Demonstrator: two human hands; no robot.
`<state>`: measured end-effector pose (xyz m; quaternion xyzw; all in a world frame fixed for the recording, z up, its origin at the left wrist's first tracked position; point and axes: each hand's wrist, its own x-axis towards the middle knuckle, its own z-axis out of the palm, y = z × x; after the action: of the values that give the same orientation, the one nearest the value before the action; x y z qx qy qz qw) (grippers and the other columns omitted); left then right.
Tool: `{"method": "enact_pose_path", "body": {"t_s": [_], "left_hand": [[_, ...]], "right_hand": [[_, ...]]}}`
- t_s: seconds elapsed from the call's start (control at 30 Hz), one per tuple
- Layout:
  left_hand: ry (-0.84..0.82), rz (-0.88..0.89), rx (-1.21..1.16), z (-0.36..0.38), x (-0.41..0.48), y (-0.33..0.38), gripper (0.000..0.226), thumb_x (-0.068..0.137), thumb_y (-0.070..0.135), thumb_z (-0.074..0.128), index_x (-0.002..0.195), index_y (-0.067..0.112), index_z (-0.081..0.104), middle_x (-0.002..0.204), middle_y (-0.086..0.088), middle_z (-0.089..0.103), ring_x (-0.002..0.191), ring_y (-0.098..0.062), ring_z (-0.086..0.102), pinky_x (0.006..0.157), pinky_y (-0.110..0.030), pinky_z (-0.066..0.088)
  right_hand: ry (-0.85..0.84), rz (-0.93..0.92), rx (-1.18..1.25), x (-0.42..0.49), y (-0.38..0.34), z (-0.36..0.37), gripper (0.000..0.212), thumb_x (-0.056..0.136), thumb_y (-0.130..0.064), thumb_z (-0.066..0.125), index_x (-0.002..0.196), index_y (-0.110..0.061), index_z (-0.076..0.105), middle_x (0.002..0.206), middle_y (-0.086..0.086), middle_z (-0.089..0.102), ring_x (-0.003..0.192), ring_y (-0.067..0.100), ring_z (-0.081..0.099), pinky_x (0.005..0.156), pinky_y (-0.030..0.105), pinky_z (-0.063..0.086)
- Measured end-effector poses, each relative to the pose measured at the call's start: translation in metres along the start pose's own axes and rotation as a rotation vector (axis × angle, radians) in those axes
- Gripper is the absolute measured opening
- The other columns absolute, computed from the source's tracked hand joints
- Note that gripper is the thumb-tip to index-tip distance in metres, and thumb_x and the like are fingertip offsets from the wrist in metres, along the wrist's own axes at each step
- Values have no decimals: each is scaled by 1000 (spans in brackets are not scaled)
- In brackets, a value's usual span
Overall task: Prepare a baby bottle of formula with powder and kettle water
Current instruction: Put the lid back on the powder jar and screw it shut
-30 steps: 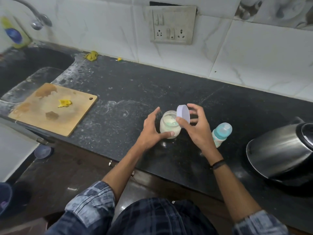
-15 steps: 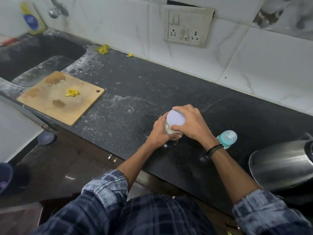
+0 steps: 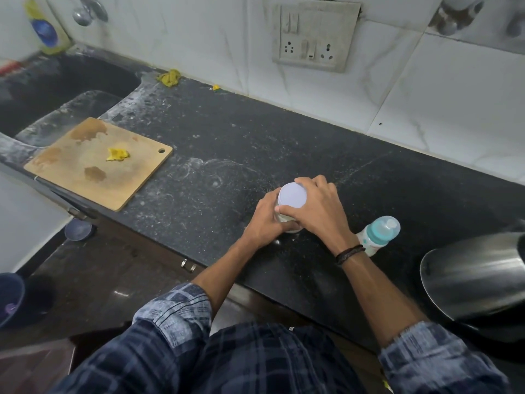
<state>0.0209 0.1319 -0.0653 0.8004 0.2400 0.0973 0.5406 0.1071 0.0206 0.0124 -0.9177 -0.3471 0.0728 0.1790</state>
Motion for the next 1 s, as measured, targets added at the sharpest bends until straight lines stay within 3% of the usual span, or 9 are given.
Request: {"method": "enact_pose_path", "body": {"t_s": [0.1,0.2,0.37,0.47,0.6,0.73,0.9,1.0], "left_hand": [[-11,15,-20,1,-1,0,91,63,40,89,143,30,46,139,4,51,127,-17,47,107,-45,46],[-15,18,-39,0,-2,2,95,57,53,83,142,31,46,138,5,51,128,-17,47,107,-42,45],[-27,4,-49,-1,-4,3,99,53,59,78,142,33,42,137,4,49,127,-19,47,108,-43,44],[-28,-2,-66,-1,-3,3,91,54,57,80,135,40,41,136,3,51,127,-19,49,109,-46,44],[-26,-4,-66,-1,-3,4,93,55,54,83,139,35,45,137,4,51,128,-17,49,109,-47,45],[-30,17,-59,0,-4,5,93,58,52,83,140,31,46,136,4,52,127,-17,50,108,-48,46],[-40,10,-59,-2,-6,8,89,56,52,79,136,37,41,137,2,49,126,-17,50,108,-44,46],[-41,33,-59,-3,-6,9,86,59,49,80,134,38,41,135,3,50,125,-16,50,105,-36,46]], "right_hand": [[1,18,-26,-2,1,-1,91,73,-78,69,145,-26,48,134,4,47,121,25,44,83,32,38],[-11,-7,-33,-2,5,-8,98,72,-80,68,150,-26,44,140,2,44,125,27,43,90,38,44],[-113,-171,-9,3,5,-19,76,85,-48,76,151,-30,46,159,-9,35,139,22,35,107,44,41],[-128,-174,9,4,4,-16,62,88,-43,74,145,-31,54,152,-10,45,134,21,40,97,35,40],[-55,-127,-32,4,0,-12,62,85,-58,72,138,-29,57,137,-6,51,123,22,43,81,31,35],[-47,-94,-83,6,-1,-12,72,81,-71,67,138,-30,54,135,-1,50,121,24,44,80,31,36],[-129,-131,-57,5,-2,-17,65,86,-56,71,143,-35,50,137,-4,45,123,24,43,81,33,39],[-90,-109,-79,5,-3,-14,65,83,-63,70,138,-34,52,132,-1,47,119,24,44,78,33,41]]}}
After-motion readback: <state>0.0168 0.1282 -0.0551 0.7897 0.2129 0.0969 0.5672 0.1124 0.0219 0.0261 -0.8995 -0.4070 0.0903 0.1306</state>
